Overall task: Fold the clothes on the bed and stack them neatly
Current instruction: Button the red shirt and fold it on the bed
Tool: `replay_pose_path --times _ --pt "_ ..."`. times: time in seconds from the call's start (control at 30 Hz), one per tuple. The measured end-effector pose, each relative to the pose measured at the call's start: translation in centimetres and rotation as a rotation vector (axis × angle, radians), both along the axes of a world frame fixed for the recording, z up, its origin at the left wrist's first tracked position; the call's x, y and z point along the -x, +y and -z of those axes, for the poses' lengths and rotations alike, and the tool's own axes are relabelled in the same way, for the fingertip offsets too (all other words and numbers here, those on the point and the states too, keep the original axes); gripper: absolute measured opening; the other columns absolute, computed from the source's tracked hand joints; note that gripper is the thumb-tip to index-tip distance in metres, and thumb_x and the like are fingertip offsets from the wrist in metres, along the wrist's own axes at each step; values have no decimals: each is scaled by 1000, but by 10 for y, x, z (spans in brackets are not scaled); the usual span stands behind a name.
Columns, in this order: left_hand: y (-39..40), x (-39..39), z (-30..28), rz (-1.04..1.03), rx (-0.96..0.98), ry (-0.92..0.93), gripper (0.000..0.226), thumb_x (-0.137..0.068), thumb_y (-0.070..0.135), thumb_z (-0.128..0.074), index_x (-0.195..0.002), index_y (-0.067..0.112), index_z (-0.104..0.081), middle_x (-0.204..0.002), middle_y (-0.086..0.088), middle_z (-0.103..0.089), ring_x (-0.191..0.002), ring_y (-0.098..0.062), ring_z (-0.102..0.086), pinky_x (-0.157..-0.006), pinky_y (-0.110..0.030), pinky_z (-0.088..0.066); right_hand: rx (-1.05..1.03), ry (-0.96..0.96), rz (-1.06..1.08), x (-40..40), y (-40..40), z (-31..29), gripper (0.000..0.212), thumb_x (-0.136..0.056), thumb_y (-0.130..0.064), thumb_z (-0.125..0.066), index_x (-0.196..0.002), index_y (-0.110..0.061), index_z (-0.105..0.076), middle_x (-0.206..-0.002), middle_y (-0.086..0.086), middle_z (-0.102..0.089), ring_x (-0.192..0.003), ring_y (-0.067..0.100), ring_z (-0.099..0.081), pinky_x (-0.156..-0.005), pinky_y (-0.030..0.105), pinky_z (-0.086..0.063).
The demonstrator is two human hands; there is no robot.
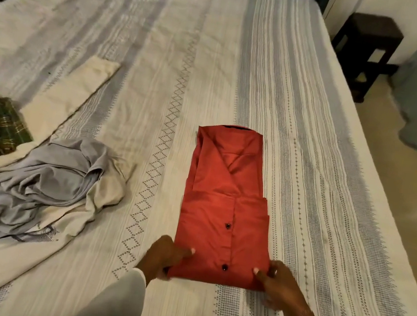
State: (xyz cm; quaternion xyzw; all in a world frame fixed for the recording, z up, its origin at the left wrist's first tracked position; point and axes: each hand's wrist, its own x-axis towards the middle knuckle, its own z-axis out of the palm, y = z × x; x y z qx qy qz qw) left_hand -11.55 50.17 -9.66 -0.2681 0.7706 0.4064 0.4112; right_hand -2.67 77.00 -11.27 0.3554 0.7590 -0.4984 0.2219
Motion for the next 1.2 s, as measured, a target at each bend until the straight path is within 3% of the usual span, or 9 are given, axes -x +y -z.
replay_pose_path --times 0.13,0.2,0.37,0.53,0.7,0.8,0.97,1.03,1.2 --pt "-19 -18 2 -196 -145 -64 26 -88 16 -78 -90 -4 -61 -78 -15 -62 -66 -27 -65 -59 -38 -62 27 89 87 -10 -4 -5 11 -95 -15 -69 -89 -5 -71 -90 14 -75 -80 27 -72 -67 41 -61" --pt "-26 -26 6 -274 -228 -38 18 -89 6 -74 -80 -2 -61 -76 -13 -60 -62 -27 -66 -60 -38 -62 20 139 130 -14 -6 -5 17 -92 -14 -73 -84 1 -72 -82 14 -76 -77 29 -73 -74 48 -62" --pt "-40 -61 11 -209 -233 97 16 -84 -2 -76 -87 -4 -60 -107 -28 -66 -91 -44 -71 -80 -56 -60 62 180 295 -43 -16 -6 25 -82 -4 -82 -94 1 -61 -88 23 -71 -74 42 -72 -72 56 -61" --pt "-51 -110 3 -237 -328 165 42 -88 -3 -71 -102 15 -35 -86 -22 -54 -52 -32 -61 -49 -40 -56 -31 279 203 -95 -31 -12 31 -84 -7 -80 -97 -17 -54 -77 5 -72 -60 18 -71 -48 28 -54" --pt "-66 -115 -30 -111 -440 268 18 -86 5 -77 -96 0 -62 -77 -20 -71 -64 -38 -70 -57 -39 -59 158 293 207 -106 -29 -29 21 -83 -2 -79 -93 -19 -78 -94 7 -78 -89 22 -74 -69 30 -60" --pt "-69 -100 -57 -90 -483 243 29 -80 5 -81 -105 -4 -69 -88 -21 -75 -78 -35 -74 -75 -41 -62 284 300 146 -94 -25 -59 49 -68 8 -85 -109 -16 -72 -103 -1 -76 -96 18 -74 -74 24 -59" --pt "-62 -60 -92 -5 -501 337 46 -68 -11 -86 -110 -5 -67 -96 -22 -76 -90 -35 -74 -81 -41 -62 8 410 31 -59 -15 -88 38 -77 3 -82 -106 -20 -74 -99 -1 -78 -87 7 -74 -78 25 -60" --pt "-56 -43 -100 -28 -486 394 36 -73 -11 -82 -106 -7 -67 -91 -23 -75 -85 -36 -75 -76 -38 -63 -145 470 -3 -41 -9 -93 19 -84 -13 -81 -97 -27 -77 -90 -8 -78 -85 9 -73 -83 35 -60" --pt "-38 15 -109 -36 -386 601 9 -91 14 -73 -95 5 -75 -78 -16 -75 -70 -28 -70 -58 -28 -56 -334 576 27 15 1 -109 14 -86 -30 -79 -97 -21 -78 -93 -3 -69 -84 12 -63 -73 26 -43"
